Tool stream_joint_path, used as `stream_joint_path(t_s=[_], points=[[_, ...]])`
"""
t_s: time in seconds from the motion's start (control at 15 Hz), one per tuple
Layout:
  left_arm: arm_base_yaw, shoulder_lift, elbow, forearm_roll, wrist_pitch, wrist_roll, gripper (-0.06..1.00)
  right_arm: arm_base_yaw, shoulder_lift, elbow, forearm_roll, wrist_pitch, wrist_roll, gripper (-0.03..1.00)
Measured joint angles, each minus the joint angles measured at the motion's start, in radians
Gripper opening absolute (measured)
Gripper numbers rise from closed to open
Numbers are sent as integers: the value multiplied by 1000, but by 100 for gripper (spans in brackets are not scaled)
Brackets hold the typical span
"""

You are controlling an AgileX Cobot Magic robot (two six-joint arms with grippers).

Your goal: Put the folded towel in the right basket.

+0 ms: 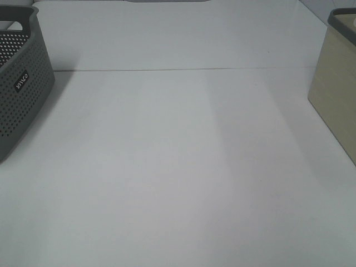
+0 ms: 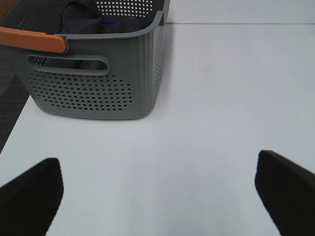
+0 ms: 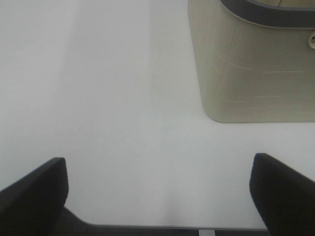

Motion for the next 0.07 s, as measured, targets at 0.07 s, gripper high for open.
stream_joint_path(t_s=[0.07], points=[[0,0,0,0,0,0,99,0,0,0,0,0,0,96]])
